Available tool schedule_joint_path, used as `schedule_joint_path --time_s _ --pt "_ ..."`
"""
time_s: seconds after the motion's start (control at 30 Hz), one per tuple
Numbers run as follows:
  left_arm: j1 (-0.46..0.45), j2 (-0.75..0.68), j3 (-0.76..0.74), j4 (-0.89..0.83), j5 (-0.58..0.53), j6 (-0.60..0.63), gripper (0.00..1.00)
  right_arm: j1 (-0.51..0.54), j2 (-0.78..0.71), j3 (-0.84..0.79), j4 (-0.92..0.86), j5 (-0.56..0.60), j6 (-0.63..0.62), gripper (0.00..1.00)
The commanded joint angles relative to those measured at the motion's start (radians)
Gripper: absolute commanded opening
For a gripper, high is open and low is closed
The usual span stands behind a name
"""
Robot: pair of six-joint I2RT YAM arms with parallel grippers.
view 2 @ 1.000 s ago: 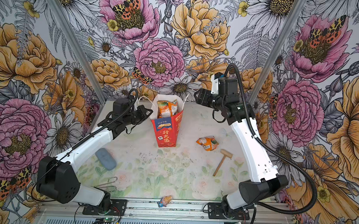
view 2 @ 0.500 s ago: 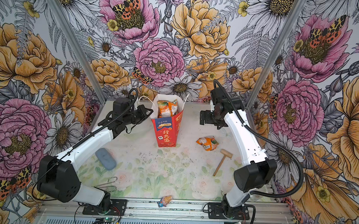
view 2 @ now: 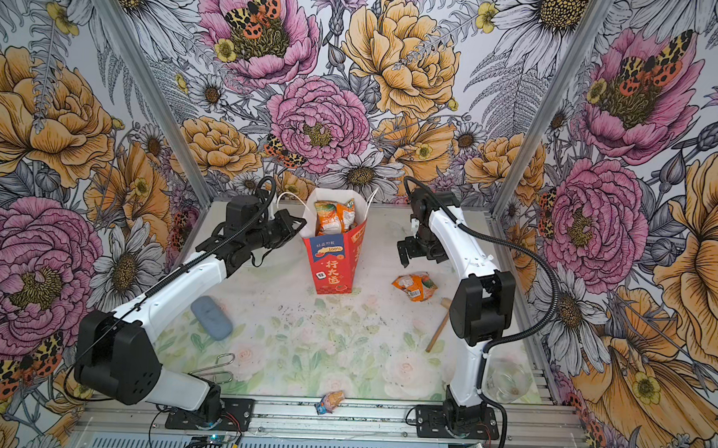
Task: Place the snacks into the paper bag
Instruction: 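Lower the right gripper onto the orange Savoria packet and grasp it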
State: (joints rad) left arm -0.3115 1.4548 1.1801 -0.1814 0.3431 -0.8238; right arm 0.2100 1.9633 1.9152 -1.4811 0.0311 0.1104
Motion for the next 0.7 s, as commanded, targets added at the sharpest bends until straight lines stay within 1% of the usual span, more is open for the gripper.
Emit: schedule_joint_path --time_s 0.0,0.2,0.67 --pt "0.007 -0.004 0.011 0.020 0.007 -0.001 0.00 -0.004 0.041 0.014 -0.011 -0.005 -0.038 1.00" --pt "0.009 -0.002 0.014 0.018 0.006 -0.001 0.00 -0.006 0.119 0.007 -0.010 0.003 -0.039 1.00" --pt "0.016 0.003 0.017 0.013 0.008 0.000 0.00 -0.009 0.198 0.019 -0.010 -0.005 -0.048 1.00"
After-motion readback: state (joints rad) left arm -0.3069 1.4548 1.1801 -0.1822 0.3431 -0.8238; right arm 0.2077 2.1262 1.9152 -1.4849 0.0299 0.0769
